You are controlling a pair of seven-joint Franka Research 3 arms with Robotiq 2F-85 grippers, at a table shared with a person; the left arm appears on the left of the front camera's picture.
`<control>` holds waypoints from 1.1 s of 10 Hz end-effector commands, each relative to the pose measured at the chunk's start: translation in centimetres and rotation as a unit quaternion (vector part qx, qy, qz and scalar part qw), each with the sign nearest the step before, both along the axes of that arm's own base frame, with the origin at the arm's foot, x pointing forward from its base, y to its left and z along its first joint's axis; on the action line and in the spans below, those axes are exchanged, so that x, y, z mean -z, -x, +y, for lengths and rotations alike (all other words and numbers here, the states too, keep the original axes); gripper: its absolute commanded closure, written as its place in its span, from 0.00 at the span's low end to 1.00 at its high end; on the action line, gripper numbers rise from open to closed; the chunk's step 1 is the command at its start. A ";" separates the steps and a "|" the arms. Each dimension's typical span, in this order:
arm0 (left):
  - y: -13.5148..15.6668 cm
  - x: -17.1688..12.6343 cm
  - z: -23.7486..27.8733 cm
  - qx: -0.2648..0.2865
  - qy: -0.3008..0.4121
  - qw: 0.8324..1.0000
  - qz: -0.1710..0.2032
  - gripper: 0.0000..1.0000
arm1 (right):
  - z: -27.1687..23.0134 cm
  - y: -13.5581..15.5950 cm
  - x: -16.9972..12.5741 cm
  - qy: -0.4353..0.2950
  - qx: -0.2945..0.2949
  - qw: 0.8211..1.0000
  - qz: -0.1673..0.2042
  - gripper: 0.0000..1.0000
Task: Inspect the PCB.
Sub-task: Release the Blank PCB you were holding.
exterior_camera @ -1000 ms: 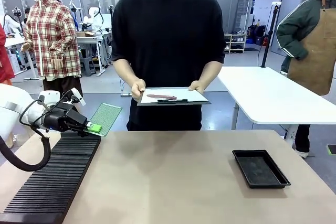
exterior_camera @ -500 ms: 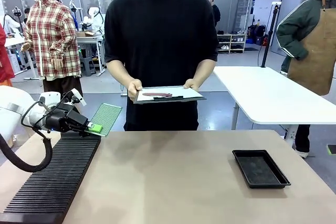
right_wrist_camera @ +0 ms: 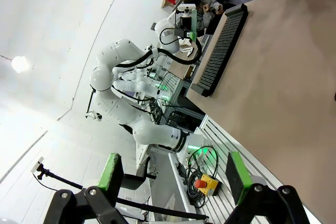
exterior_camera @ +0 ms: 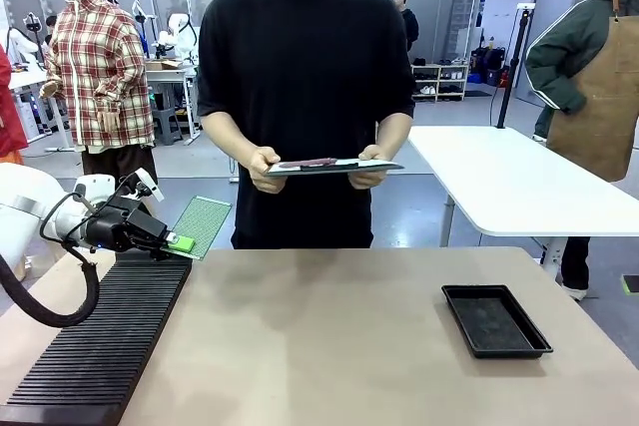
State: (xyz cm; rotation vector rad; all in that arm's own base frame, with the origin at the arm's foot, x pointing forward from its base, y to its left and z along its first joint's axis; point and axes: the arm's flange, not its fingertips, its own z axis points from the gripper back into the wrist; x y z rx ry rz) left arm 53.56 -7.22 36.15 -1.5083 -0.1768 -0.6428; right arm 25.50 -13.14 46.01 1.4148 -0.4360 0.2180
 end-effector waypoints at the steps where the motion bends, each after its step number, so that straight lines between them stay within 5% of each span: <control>1: 0.1 -0.3 0.0 0.001 -0.005 1.000 0.004 0.97 | -0.1 0.0 -0.2 -0.004 -0.002 1.000 -0.011 0.00; 11: 0.1 -0.3 0.0 0.001 -0.005 1.000 0.004 0.97 | -0.1 0.0 -0.2 -0.004 -0.002 1.000 -0.011 0.00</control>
